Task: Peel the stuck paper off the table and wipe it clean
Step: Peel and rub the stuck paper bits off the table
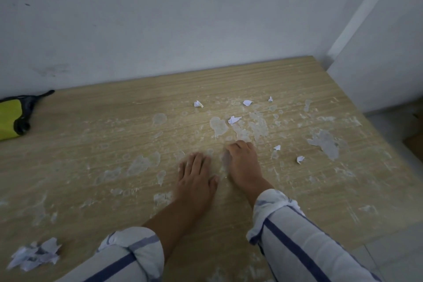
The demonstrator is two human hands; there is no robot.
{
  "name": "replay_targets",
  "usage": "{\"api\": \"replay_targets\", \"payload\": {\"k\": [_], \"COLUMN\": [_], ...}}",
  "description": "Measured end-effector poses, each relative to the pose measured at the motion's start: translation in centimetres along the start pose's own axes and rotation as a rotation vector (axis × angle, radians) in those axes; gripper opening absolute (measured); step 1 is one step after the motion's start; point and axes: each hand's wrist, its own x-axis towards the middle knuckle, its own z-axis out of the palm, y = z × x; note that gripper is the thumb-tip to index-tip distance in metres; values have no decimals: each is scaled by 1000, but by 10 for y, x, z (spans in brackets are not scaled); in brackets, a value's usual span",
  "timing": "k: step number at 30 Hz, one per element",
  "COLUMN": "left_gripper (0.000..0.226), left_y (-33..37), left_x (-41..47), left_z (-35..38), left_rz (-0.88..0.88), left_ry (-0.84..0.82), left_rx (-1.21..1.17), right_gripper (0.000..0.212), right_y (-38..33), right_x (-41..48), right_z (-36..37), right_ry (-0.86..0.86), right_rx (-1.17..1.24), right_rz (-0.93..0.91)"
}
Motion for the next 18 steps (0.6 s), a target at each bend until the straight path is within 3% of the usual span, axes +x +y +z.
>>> {"api": "replay_targets", "payload": {"k": [4, 10, 15, 18], "left_gripper": [82, 64, 64, 64], "left_y": [1, 3, 7, 6], "left_x": [23, 73, 130, 160], "left_z": [-1, -11, -29, -33], "left_rz": [9, -76, -194, -223], "left_ry": [21, 28, 108, 157], "left_rx": [2, -72, -216, -158], "right_gripper": [55, 8, 23, 23], "right_y": [-2, 7, 18, 23], "right_x": [1, 21, 39, 41], "right_z": [2, 13, 12, 16], "right_ry": [71, 136, 147, 122], "right_rx": [65, 9, -13, 38], "right_rz": [3, -8, -91, -105]}}
